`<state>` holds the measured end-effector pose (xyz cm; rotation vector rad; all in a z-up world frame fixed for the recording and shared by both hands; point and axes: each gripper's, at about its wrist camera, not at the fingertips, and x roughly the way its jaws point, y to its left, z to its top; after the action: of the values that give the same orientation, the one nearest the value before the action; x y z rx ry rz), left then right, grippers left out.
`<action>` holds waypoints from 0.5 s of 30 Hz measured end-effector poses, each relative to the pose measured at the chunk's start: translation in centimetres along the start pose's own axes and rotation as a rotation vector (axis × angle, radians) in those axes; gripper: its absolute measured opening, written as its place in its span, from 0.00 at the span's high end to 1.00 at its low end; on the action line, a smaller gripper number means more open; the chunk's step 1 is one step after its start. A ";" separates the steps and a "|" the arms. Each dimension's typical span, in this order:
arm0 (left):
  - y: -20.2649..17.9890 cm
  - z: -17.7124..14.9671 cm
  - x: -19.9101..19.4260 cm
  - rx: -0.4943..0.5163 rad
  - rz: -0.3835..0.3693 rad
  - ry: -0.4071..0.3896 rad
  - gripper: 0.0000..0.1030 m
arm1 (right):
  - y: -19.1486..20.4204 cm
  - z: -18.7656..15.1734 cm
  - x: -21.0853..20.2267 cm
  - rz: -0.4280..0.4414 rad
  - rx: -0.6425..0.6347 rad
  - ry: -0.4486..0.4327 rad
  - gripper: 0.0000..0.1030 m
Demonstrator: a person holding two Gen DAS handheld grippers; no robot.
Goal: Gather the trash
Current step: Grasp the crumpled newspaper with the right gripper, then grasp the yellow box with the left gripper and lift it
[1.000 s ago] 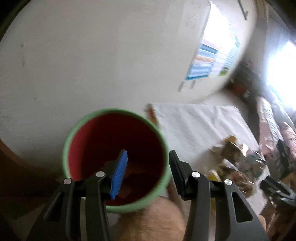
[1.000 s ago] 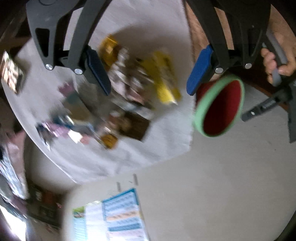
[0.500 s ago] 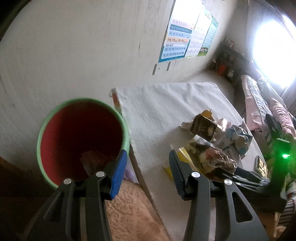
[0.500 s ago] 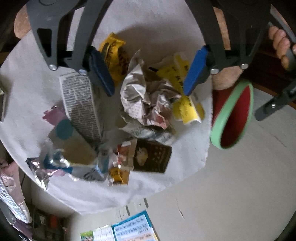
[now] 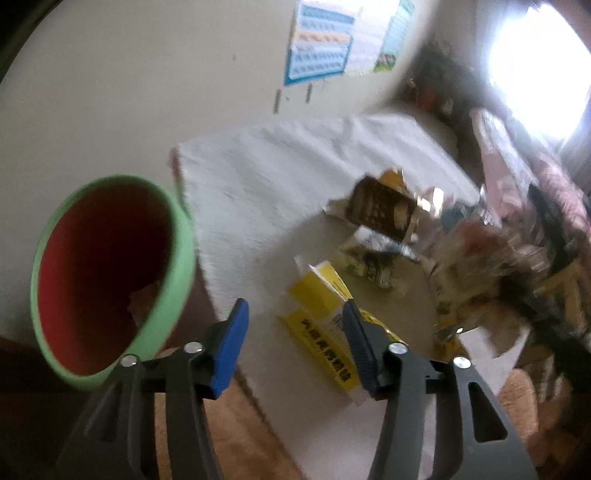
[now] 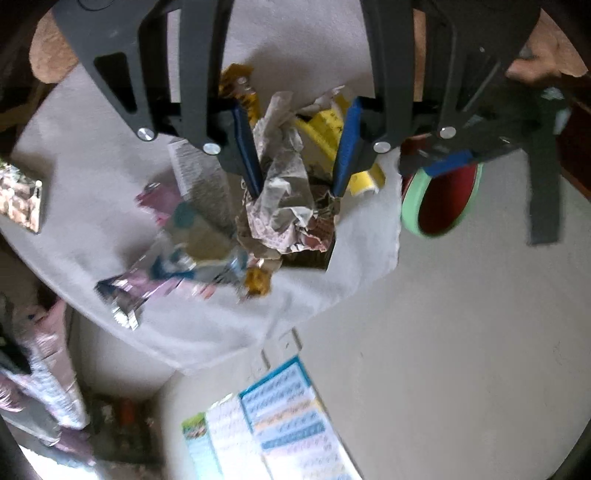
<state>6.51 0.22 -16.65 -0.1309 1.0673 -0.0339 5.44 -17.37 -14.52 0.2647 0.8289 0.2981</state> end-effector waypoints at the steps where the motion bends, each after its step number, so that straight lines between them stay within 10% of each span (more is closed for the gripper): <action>1: -0.5 0.1 0.6 0.011 0.001 0.016 0.50 | -0.1 0.0 -0.4 -0.012 -0.003 -0.018 0.62; 15: -1.1 -0.6 5.0 -0.065 -0.047 0.138 0.39 | -1.6 -0.2 -0.9 -0.023 0.017 -0.024 0.62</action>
<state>8.46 -1.41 -21.18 -0.2152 1.2036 -0.0511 4.98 -19.14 -14.53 0.2741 0.8105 0.2663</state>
